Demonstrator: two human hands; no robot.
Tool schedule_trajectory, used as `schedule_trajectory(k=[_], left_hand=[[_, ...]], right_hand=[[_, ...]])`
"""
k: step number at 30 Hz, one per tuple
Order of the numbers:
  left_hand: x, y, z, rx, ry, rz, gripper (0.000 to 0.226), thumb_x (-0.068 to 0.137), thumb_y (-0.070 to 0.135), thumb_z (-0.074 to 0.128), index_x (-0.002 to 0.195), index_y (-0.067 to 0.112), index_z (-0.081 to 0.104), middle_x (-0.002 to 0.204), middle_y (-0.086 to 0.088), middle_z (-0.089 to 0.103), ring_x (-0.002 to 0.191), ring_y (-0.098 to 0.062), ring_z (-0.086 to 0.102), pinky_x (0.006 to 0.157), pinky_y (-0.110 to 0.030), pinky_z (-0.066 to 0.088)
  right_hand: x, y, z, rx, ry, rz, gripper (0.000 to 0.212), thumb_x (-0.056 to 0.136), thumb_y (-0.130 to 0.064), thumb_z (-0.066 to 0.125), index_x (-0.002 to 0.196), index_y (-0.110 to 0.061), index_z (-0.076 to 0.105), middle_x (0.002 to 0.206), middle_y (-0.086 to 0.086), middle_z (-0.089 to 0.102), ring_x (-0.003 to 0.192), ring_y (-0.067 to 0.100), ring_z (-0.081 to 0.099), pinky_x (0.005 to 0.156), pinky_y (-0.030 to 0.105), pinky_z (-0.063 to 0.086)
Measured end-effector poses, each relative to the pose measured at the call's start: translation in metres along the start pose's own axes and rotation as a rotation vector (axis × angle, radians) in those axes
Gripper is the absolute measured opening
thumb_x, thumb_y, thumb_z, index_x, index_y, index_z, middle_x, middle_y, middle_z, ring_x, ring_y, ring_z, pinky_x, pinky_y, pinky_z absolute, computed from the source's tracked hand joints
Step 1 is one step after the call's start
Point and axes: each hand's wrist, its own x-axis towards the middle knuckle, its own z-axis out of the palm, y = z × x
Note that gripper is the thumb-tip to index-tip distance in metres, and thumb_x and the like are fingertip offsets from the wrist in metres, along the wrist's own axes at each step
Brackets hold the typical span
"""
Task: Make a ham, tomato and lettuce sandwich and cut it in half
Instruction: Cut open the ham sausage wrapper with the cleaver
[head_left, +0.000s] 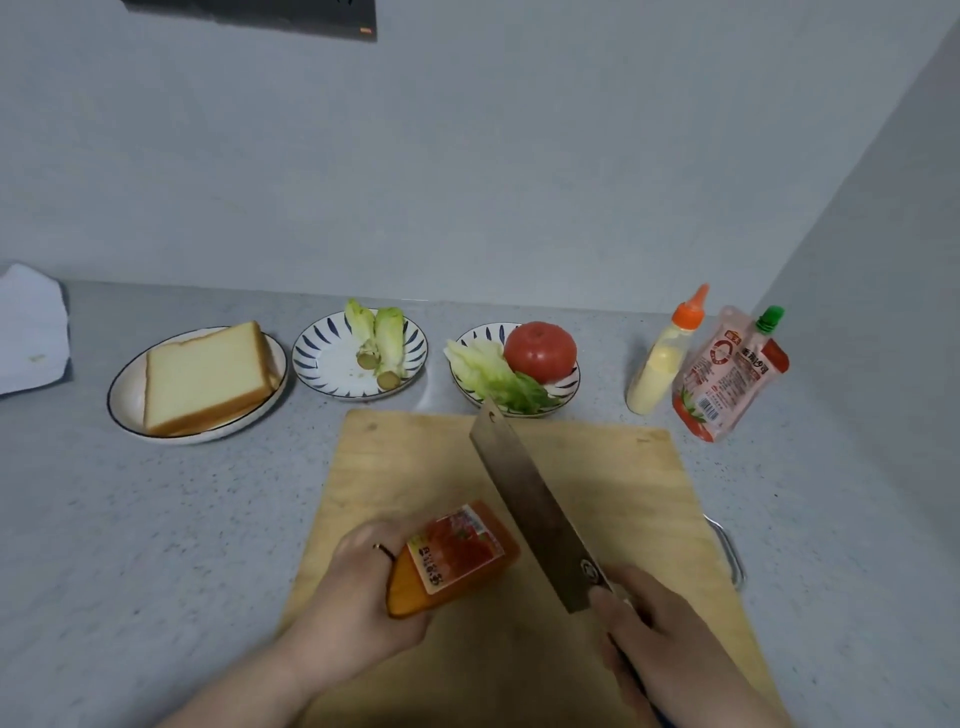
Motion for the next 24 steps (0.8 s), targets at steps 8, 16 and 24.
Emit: schedule_trajectory(k=[8,16,24], left_hand=[[-0.010,0.000,0.011,0.078,-0.009,-0.048,0.083,0.064,0.027,0.075,0.119,0.050,0.017,0.108,0.036,0.029,0.102,0.010,0.028,0.090,-0.003,0.015],[-0.002,0.005,0.015,0.243,-0.022,-0.080,0.088,0.059,0.073,0.051,0.136,0.039,0.027,0.131,0.026,0.029,0.124,0.004,0.022,0.100,-0.009,0.001],[0.019,0.015,0.020,0.382,0.023,0.039,0.078,0.062,0.051,0.075,0.128,0.017,0.050,0.127,0.002,0.056,0.116,-0.018,0.053,0.096,-0.024,0.034]], right_hand=[[0.005,0.003,0.005,-0.102,-0.103,-0.020,0.031,0.093,-0.022,0.044,0.064,-0.028,0.050,0.040,-0.009,0.050,0.031,0.000,0.045,0.039,0.011,0.031],[0.012,0.003,0.005,-0.180,-0.154,-0.019,0.032,0.094,-0.029,0.043,0.063,-0.028,0.047,0.041,-0.017,0.054,0.038,-0.004,0.049,0.051,0.013,0.036],[0.018,-0.008,0.002,-0.219,-0.247,0.055,0.018,0.093,-0.028,0.037,0.079,-0.034,0.046,0.063,-0.007,0.057,0.037,-0.002,0.049,0.045,0.011,0.040]])
